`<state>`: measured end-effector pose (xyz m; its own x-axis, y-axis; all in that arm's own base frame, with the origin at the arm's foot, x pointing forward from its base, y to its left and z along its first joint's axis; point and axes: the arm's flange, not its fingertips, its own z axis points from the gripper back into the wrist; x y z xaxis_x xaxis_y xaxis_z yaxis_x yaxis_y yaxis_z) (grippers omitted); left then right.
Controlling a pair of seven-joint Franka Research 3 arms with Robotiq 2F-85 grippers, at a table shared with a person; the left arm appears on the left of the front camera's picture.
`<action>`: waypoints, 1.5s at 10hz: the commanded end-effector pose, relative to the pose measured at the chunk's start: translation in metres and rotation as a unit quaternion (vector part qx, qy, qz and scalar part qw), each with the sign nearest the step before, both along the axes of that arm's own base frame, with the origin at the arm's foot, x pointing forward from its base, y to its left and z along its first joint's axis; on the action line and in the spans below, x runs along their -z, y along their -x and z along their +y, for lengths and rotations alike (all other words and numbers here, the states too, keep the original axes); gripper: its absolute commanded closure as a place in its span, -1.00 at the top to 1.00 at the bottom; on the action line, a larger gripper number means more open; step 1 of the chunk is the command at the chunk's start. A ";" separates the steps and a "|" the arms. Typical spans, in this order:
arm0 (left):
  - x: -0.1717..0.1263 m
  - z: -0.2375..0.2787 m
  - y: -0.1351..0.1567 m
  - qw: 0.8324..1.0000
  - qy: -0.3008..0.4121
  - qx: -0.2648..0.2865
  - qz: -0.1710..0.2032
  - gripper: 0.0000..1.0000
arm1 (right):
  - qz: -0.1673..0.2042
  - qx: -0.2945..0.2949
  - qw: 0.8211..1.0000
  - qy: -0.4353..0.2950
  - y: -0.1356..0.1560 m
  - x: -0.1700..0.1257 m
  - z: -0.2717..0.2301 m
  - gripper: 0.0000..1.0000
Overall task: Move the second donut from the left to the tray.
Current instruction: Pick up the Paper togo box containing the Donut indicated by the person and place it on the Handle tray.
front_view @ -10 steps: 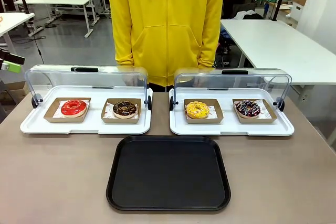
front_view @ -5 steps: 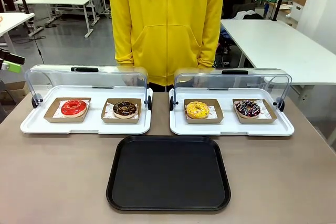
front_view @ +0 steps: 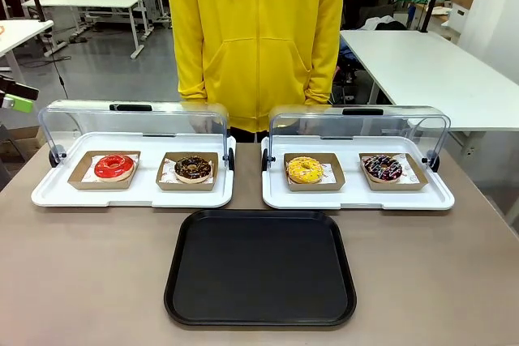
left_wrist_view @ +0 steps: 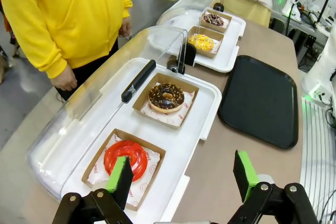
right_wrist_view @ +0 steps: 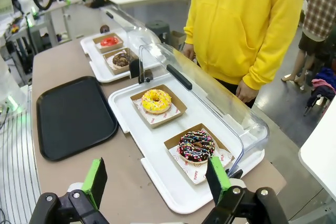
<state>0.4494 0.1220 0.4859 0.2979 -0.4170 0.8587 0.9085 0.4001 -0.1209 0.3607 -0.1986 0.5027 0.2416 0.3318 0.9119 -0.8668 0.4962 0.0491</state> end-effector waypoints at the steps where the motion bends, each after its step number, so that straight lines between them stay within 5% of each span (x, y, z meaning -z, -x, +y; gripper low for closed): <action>1: -0.001 -0.001 0.001 1.000 -0.004 0.002 0.002 1.00 | -0.008 -0.001 1.000 -0.007 -0.002 -0.001 0.000 1.00; 15: -0.001 -0.001 0.001 1.000 -0.004 0.002 0.002 1.00 | -0.008 -0.001 1.000 -0.007 -0.002 -0.001 0.000 1.00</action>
<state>0.4494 0.1220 0.4859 0.2979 -0.4170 0.8587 0.9085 0.4001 -0.1209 0.3606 -0.1985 0.5027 0.2416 0.3316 0.9120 -0.8670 0.4958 0.0494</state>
